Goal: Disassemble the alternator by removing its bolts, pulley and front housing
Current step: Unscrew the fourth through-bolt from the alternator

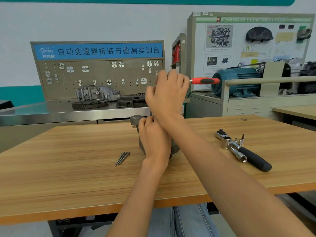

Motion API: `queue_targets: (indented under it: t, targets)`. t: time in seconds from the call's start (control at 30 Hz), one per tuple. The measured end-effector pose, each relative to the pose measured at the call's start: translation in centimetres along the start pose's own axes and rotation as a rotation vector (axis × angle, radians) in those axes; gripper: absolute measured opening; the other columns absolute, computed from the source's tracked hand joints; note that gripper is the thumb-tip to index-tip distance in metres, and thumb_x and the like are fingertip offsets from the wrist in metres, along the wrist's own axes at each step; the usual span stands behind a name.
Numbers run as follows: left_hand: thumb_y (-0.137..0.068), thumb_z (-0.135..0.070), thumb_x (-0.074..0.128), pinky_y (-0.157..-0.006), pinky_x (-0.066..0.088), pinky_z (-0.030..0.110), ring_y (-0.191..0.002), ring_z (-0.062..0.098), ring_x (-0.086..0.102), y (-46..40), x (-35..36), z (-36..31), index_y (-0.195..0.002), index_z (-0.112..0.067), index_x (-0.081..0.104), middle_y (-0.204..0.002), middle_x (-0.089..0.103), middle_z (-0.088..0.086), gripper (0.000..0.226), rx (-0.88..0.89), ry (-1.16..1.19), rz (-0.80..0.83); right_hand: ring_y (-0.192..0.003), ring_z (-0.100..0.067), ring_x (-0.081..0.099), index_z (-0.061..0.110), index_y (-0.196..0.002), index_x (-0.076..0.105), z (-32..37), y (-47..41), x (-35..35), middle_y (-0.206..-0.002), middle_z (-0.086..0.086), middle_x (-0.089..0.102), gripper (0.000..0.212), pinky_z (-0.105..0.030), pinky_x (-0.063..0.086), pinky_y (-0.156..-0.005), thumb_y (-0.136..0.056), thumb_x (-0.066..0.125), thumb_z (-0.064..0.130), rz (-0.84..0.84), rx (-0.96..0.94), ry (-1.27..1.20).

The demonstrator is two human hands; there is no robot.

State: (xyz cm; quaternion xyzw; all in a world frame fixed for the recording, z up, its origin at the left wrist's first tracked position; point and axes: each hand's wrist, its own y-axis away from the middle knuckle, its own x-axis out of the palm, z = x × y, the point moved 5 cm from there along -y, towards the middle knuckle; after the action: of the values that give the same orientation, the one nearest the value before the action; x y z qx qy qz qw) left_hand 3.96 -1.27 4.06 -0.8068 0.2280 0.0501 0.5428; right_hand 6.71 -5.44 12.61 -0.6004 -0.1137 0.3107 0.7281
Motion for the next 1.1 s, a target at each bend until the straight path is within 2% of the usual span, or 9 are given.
queue_targets:
  t: [0.17,0.33,0.43,0.5,0.63,0.73,0.9,0.97,1.1]
  targets:
    - [-0.080,-0.001,0.053,-0.082,0.032,0.031,-0.074,0.031,0.055,-0.1,0.5,0.3,-0.070,-0.001,0.061,-0.071,0.063,0.015,0.012,0.007,0.004,0.018,-0.079,-0.017,0.042,0.014,-0.070,0.049,-0.2,-0.9,-0.2,-0.077,0.002,0.044,0.019,-0.033,0.028,-0.091,-0.085,0.044,0.025,0.001,0.022,-0.184]
    - [-0.092,-0.024,0.054,-0.088,0.033,0.031,-0.079,0.026,0.055,-0.1,0.5,0.4,-0.084,-0.004,0.067,-0.080,0.066,0.010,0.025,0.017,-0.002,-0.031,-0.050,-0.010,0.029,0.018,-0.047,0.028,-1.1,-1.9,0.4,-0.047,0.006,0.029,0.047,-0.024,0.031,-0.055,-0.092,0.040,0.013,0.137,0.365,-0.973]
    - [-0.094,-0.029,0.054,-0.087,0.033,0.030,-0.077,0.024,0.056,-0.1,0.4,0.2,-0.084,-0.005,0.069,-0.077,0.067,0.008,0.030,0.020,-0.006,-0.047,-0.053,-0.017,0.041,0.014,-0.042,0.034,-1.3,-2.4,1.5,-0.044,-0.002,0.038,0.053,-0.026,0.047,-0.071,-0.095,0.032,0.012,0.356,0.576,-1.423]
    - [-0.094,-0.028,0.055,-0.087,0.034,0.031,-0.077,0.024,0.056,-0.1,0.3,0.0,-0.084,-0.005,0.070,-0.077,0.067,0.008,0.029,0.031,-0.009,-0.054,-0.054,-0.018,0.045,0.014,-0.038,0.036,-1.2,-2.4,1.7,-0.041,-0.001,0.042,0.057,-0.031,0.044,-0.083,-0.095,0.031,0.013,0.417,0.609,-1.530]
    - [-0.095,-0.030,0.050,-0.089,0.030,0.029,-0.083,0.024,0.056,-0.3,0.5,0.2,-0.091,-0.006,0.069,-0.084,0.068,0.009,0.031,0.015,-0.051,0.002,-0.053,-0.009,0.049,0.012,-0.046,0.039,-1.5,-1.9,1.2,-0.046,0.002,0.045,0.049,-0.021,0.044,-0.070,-0.095,0.033,0.011,0.294,0.608,-1.337]
    - [-0.092,-0.020,0.054,-0.088,0.033,0.032,-0.081,0.029,0.057,-0.3,0.4,0.3,-0.086,-0.001,0.068,-0.081,0.067,0.014,0.024,-0.003,-0.044,0.036,-0.056,-0.006,0.042,0.014,-0.051,0.039,-1.1,-1.6,0.5,-0.051,0.007,0.041,0.044,-0.020,0.039,-0.061,-0.095,0.037,0.011,0.209,0.401,-1.039]
    - [-0.069,0.008,0.057,-0.077,0.037,0.036,-0.067,0.032,0.055,-0.3,0.1,-0.1,-0.063,-0.002,0.060,-0.062,0.061,0.016,0.013,0.008,-0.051,0.037,-0.087,-0.020,0.044,0.012,-0.087,0.056,-0.3,0.0,-0.1,-0.089,-0.003,0.050,0.018,-0.034,0.029,-0.091,-0.082,0.044,0.025,0.020,-0.012,0.016]
    - [-0.070,0.007,0.055,-0.078,0.035,0.034,-0.067,0.031,0.055,-0.3,0.1,-0.1,-0.063,-0.003,0.058,-0.061,0.060,0.015,0.013,0.014,-0.054,0.033,-0.089,-0.022,0.046,0.012,-0.090,0.058,-0.2,-0.1,-0.3,-0.091,-0.004,0.051,0.023,-0.035,0.025,-0.093,-0.081,0.043,0.027,-0.015,-0.017,0.039]
    - [-0.083,-0.008,0.055,-0.083,0.032,0.032,-0.072,0.032,0.054,-0.2,0.4,0.3,-0.072,0.000,0.061,-0.071,0.063,0.016,0.015,-0.002,-0.004,0.012,-0.070,-0.014,0.040,0.018,-0.057,0.041,-0.3,-1.2,-0.4,-0.065,0.005,0.041,0.031,-0.034,0.031,-0.085,-0.088,0.044,0.020,0.025,0.070,-0.360]
